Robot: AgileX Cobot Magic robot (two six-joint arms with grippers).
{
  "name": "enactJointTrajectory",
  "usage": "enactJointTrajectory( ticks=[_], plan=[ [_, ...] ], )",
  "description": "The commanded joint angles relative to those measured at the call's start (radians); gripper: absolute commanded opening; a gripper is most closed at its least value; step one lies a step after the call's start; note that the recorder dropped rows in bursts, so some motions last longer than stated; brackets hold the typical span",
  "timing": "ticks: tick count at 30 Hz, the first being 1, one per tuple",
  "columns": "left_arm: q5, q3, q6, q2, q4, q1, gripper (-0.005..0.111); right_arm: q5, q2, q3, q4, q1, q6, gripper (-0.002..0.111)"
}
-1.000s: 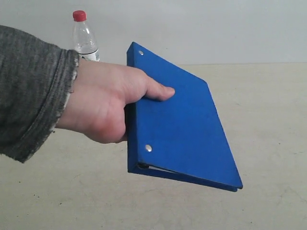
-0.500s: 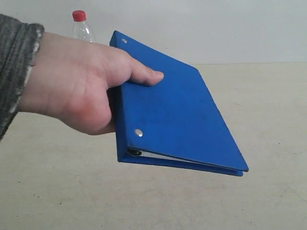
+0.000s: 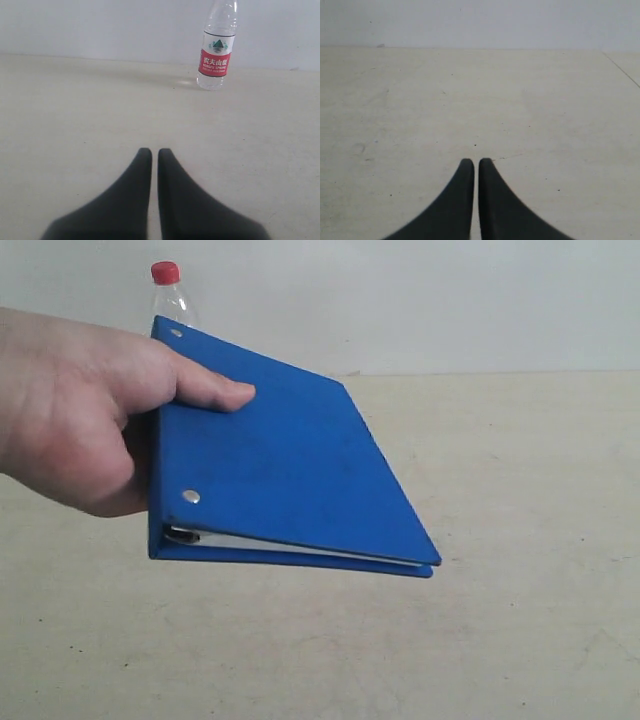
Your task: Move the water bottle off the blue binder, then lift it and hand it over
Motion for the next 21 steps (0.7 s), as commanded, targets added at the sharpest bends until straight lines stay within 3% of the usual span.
enactJointTrajectory(
  ticks=[1, 12, 15, 21],
  plan=[
    [-0.011, 0.004, 0.004, -0.001, -0.002, 0.002, 0.004, -0.001, -0.004, -0.002, 0.008, 0.002, 0.001, 0.001],
    [-0.011, 0.004, 0.004, -0.001, -0.010, 0.002, 0.004, -0.001, -0.004, -0.002, 0.008, 0.002, 0.001, 0.001],
    [-0.038, 0.004, 0.094, -0.001, -0.195, 0.002, 0.004, -0.001, -0.004, -0.002, 0.008, 0.002, 0.001, 0.001],
    [-0.014, 0.004, 0.215, -0.001, -0.216, 0.002, 0.004, -0.001, -0.004, -0.002, 0.008, 0.002, 0.001, 0.001]
  ],
)
